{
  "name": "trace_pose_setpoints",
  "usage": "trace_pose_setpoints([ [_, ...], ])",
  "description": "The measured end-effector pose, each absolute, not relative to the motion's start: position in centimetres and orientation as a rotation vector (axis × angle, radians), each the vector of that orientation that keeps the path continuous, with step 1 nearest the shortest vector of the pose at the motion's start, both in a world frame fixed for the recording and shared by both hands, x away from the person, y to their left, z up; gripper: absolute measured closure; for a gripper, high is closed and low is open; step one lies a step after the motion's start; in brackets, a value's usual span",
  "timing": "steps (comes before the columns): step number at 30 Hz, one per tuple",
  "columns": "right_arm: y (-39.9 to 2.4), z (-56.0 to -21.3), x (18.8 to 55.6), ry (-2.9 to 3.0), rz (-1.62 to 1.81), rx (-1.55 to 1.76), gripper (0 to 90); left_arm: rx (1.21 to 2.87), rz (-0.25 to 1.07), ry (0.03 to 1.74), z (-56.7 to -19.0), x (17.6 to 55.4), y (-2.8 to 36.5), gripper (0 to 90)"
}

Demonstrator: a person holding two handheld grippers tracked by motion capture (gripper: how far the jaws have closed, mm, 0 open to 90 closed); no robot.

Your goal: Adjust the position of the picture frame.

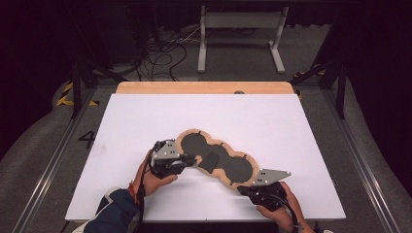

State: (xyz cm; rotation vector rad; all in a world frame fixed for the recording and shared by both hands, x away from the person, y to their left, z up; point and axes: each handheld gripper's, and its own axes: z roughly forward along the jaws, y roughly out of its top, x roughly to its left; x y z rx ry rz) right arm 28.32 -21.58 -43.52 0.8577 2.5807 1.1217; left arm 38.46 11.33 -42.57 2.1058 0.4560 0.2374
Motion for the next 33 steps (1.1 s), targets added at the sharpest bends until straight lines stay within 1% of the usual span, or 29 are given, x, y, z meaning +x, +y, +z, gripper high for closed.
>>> trace_pose_setpoints([
  [1,-21.2,-43.8,28.3,2.594,1.102,0.836,90.0,2.109,0.228,0.467,-42.8,39.0,11.3,81.0],
  [3,-20.7,-44.2,28.2,2.614,1.078,0.818,90.0,2.153,0.269,0.472,-43.4,39.7,11.0,81.0],
  [6,-20.1,-44.8,28.2,2.622,1.043,0.800,90.0,2.179,0.283,0.489,-44.0,40.6,10.9,80.8],
  [12,-20.3,-45.4,28.2,2.580,1.031,0.845,90.0,2.177,0.308,0.534,-44.1,41.2,11.7,79.6],
  [13,-20.4,-45.4,28.2,2.571,1.029,0.851,90.0,2.159,0.341,0.543,-43.7,41.4,12.3,79.4],
  [15,-20.5,-45.4,28.2,2.569,1.031,0.852,90.0,2.159,0.366,0.560,-43.6,41.6,12.7,79.5],
  [18,-20.4,-45.4,28.2,2.566,1.020,0.845,90.0,2.120,0.354,0.640,-43.7,42.4,14.1,79.5],
  [24,-20.8,-45.4,28.3,2.548,1.020,0.889,90.0,2.093,0.362,0.721,-44.1,43.6,16.2,80.0],
  [33,-22.3,-45.3,29.0,2.507,1.001,0.954,90.0,2.115,0.362,0.744,-44.6,44.0,16.3,79.0],
])
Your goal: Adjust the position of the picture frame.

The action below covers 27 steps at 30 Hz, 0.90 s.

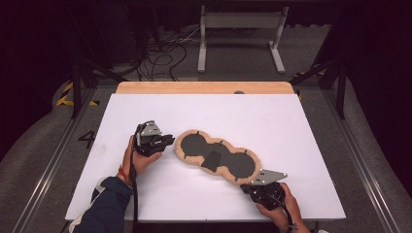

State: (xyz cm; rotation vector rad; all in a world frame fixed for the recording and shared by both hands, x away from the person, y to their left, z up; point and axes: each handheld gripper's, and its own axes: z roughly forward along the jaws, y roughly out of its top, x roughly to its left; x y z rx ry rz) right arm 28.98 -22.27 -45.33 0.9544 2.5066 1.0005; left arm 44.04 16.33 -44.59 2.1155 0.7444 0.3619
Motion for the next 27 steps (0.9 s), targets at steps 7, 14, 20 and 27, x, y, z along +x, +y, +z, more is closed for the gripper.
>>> trace_pose_setpoints([
  [7,-23.3,-45.3,29.6,2.466,0.984,1.011,90.0,2.119,0.336,0.752,-44.8,44.8,16.3,79.0],
  [14,-24.9,-45.3,30.4,2.404,0.975,1.104,90.0,2.098,0.326,0.790,-44.8,45.8,16.5,82.7],
  [20,-26.3,-45.3,31.4,2.339,0.968,1.194,90.0,2.127,0.304,0.799,-45.2,46.1,15.6,82.7],
  [27,-29.0,-44.9,33.8,2.192,0.974,1.343,90.0,2.176,0.314,0.799,-45.8,46.7,14.6,81.6],
])
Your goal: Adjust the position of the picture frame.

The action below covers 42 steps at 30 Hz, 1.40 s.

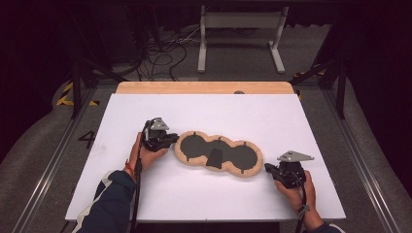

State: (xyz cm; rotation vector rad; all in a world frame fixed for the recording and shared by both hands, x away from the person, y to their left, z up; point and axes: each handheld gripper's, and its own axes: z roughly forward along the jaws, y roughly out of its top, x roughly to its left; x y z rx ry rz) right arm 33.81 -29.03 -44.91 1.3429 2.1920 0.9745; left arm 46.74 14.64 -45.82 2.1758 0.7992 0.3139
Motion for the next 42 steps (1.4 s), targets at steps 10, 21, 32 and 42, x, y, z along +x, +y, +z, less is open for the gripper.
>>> trace_pose_setpoints([
  [10,-28.3,-45.1,36.9,2.199,0.985,1.363,90.0,2.195,0.242,0.811,-46.0,47.2,14.6,84.3],
  [21,-28.3,-45.3,38.7,2.235,1.034,1.384,90.0,2.223,0.190,0.749,-46.2,46.2,15.9,89.8],
  [32,-27.7,-45.2,39.8,2.251,1.009,1.349,90.0,2.192,0.170,0.718,-45.9,44.4,17.3,89.8],
  [42,-27.5,-45.3,40.4,2.263,1.019,1.333,90.0,2.187,0.209,0.728,-45.7,43.5,17.5,83.8],
])
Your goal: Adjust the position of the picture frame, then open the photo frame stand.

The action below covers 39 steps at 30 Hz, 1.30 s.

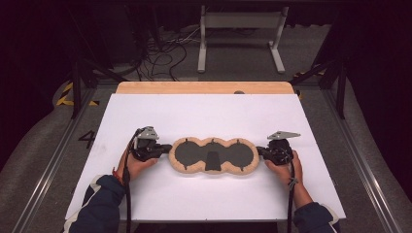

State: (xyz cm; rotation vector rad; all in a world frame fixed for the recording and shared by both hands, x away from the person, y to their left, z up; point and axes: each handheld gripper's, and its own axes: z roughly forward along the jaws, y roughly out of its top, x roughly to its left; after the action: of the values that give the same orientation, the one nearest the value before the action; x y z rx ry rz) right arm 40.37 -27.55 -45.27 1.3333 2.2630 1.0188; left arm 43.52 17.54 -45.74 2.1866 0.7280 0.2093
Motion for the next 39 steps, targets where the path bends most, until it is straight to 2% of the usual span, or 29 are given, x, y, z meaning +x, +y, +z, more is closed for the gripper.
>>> trace_pose_setpoints([
  [9,-27.7,-44.7,39.5,2.267,0.998,1.260,89.8,2.155,0.299,0.720,-45.0,42.7,18.4,77.1],
  [14,-27.9,-44.1,38.7,2.248,1.005,1.219,85.9,2.117,0.344,0.711,-44.3,41.5,19.4,71.0],
  [20,-28.1,-43.4,37.9,2.260,1.058,1.175,81.9,2.063,0.383,0.684,-43.9,38.8,20.9,56.7],
  [21,-28.1,-43.1,37.7,2.260,1.081,1.177,80.7,2.058,0.402,0.683,-43.8,38.4,21.2,51.8],
  [29,-27.0,-42.8,36.7,2.325,1.140,1.149,72.1,2.093,0.417,0.711,-45.0,36.4,22.2,29.6],
  [32,-26.6,-42.6,36.4,2.335,1.151,1.131,70.7,2.085,0.410,0.729,-45.2,36.1,22.5,24.9],
  [39,-25.0,-42.4,35.0,2.421,1.194,1.059,72.1,2.105,0.384,0.747,-45.9,35.5,22.3,21.3],
])
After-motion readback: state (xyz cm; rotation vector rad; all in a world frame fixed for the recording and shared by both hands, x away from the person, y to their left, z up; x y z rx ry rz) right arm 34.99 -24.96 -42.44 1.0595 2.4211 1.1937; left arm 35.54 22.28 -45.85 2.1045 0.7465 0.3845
